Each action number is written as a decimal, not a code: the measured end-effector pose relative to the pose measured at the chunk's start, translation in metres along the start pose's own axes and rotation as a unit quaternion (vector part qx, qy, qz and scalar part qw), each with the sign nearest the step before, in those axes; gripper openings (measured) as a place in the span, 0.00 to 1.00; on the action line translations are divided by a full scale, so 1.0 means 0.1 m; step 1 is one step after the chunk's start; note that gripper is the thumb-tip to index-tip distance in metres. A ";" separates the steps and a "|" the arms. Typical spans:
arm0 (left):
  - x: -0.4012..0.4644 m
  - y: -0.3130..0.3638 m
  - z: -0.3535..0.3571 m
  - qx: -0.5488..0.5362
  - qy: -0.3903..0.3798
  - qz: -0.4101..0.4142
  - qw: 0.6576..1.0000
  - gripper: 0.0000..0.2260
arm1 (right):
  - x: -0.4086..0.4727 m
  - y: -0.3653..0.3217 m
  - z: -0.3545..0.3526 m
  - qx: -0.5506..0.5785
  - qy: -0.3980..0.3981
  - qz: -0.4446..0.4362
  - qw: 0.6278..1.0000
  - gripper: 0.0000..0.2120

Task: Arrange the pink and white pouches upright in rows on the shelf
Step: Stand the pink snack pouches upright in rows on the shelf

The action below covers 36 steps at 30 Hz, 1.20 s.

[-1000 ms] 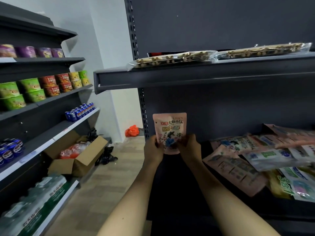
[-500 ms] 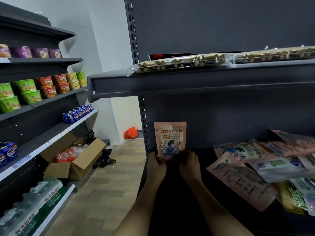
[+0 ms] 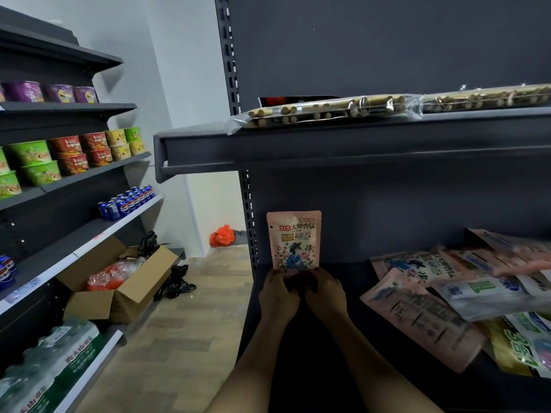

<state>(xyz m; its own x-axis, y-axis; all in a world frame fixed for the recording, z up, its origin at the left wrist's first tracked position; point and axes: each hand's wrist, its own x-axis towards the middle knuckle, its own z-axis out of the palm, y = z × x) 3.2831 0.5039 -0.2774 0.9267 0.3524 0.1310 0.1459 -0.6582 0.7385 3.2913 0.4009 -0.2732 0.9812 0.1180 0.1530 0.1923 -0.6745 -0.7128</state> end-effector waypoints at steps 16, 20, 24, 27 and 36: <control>0.03 -0.13 0.04 0.138 -0.053 0.089 0.985 0.25 | 0.06 -0.07 0.01 -0.128 -0.092 0.047 0.986 0.27; 0.04 -0.15 0.06 0.167 -0.088 0.101 0.977 0.26 | 0.08 -0.08 0.00 -0.137 -0.100 0.061 0.984 0.29; 0.04 -0.17 0.08 0.164 -0.082 0.096 0.978 0.25 | 0.08 -0.09 0.01 -0.150 -0.103 0.064 0.981 0.30; 0.03 -0.14 0.06 0.164 -0.093 0.093 0.978 0.26 | 0.09 -0.10 0.02 -0.160 -0.108 0.065 0.979 0.30; 0.01 -0.06 0.00 0.104 -0.069 0.070 0.990 0.24 | 0.15 -0.08 -0.08 -0.099 -0.127 0.071 0.985 0.29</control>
<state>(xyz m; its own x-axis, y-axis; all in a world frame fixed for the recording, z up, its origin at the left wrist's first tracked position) 3.2830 0.5083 -0.2822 0.9794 0.1622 0.1202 0.0669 -0.8225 0.5648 3.3043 0.4022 -0.2593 0.9759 0.1743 -0.1316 0.0708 -0.8226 -0.5642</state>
